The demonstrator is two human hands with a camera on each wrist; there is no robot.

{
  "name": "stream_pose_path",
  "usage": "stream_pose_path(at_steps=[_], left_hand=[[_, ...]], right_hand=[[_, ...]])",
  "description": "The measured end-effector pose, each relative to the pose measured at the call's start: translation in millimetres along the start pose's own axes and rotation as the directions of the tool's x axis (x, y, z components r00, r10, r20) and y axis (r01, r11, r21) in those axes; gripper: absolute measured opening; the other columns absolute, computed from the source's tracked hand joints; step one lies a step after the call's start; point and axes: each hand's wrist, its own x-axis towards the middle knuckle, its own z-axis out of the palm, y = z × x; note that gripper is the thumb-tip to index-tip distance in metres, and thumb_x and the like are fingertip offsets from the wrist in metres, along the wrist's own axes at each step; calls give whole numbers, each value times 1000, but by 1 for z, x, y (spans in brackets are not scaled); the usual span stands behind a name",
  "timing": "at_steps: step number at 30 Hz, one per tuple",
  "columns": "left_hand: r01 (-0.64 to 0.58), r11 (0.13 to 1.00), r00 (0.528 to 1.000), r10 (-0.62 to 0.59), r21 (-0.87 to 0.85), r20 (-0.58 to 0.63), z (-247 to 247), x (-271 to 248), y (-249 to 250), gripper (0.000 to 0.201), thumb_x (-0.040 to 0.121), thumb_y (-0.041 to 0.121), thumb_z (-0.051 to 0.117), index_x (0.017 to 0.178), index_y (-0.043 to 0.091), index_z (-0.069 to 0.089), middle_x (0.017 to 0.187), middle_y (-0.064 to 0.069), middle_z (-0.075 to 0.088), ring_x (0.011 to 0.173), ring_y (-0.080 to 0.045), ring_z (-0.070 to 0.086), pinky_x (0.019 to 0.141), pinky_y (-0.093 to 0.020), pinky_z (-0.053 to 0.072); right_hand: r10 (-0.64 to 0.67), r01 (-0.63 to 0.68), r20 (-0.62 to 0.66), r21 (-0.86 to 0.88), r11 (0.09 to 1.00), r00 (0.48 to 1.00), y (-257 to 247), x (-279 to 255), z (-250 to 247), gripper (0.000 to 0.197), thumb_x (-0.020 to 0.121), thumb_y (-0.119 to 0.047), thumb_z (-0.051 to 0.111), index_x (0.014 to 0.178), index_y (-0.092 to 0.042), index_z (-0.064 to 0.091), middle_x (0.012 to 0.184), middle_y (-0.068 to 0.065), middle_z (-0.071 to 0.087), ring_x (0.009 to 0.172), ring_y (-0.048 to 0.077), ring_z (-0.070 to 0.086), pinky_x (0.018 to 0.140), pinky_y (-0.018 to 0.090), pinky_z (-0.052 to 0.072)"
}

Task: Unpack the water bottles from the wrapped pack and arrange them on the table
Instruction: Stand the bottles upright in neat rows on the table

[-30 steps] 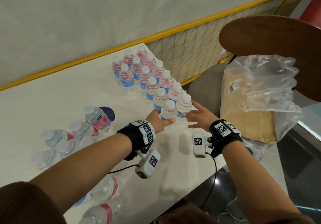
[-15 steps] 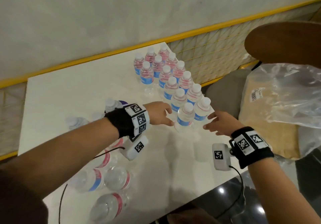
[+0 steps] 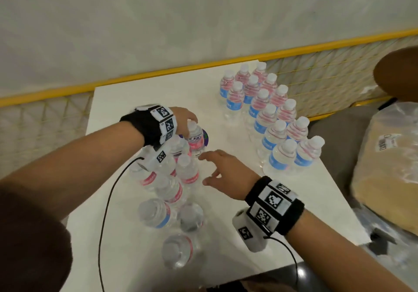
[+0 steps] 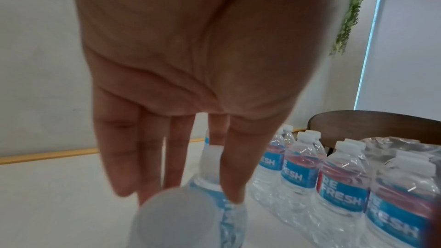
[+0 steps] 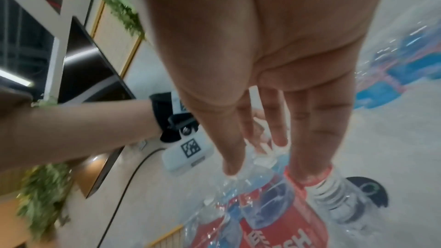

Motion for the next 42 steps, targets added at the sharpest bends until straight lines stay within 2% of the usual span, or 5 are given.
stream_pose_path(at_steps=[7, 22, 34, 38, 42], left_hand=[[-119, 993, 990, 116, -29, -83, 1, 2, 2, 38, 93, 28, 55, 127, 11, 58, 130, -8, 57, 115, -27, 54, 89, -29, 41], [-274, 962, 956, 272, -6, -107, -3, 26, 49, 37, 93, 26, 57, 128, 14, 57, 127, -10, 58, 111, -28, 57, 90, -33, 45], [-335, 942, 933, 325, -38, -157, 3, 37, 66, 41, 87, 14, 64, 127, 21, 59, 127, -10, 59, 112, -27, 56, 92, -33, 44], [-280, 960, 941, 272, -10, -201, 1, 37, 65, 43, 86, 33, 67, 122, 10, 60, 111, -12, 63, 91, -27, 60, 77, -31, 45], [-170, 983, 948, 181, 67, -261, 3, 36, 62, 51, 84, 54, 59, 95, 4, 59, 71, -5, 48, 71, -22, 48, 59, -29, 36]], right_hand=[[-35, 61, 135, -200, 978, 990, -34, 46, 12, 51, 91, -21, 58, 140, -19, 44, 132, 15, 48, 121, 30, 47, 100, 33, 37], [263, -298, -150, -304, 905, 953, 19, 33, -58, 33, 86, -3, 57, 116, -15, 64, 118, 12, 58, 110, 26, 53, 80, 23, 36], [338, -360, -125, -372, 856, 933, 35, 31, -82, 39, 85, -15, 65, 124, -16, 59, 119, 8, 61, 109, 25, 57, 82, 27, 41], [378, -415, -171, -374, 830, 910, 35, 33, -82, 35, 83, -26, 69, 108, -4, 62, 107, 12, 65, 100, 26, 60, 76, 28, 45], [420, -460, -186, -384, 801, 888, 36, 30, -82, 37, 86, -40, 64, 78, -7, 48, 76, 6, 55, 79, 24, 55, 56, 25, 39]])
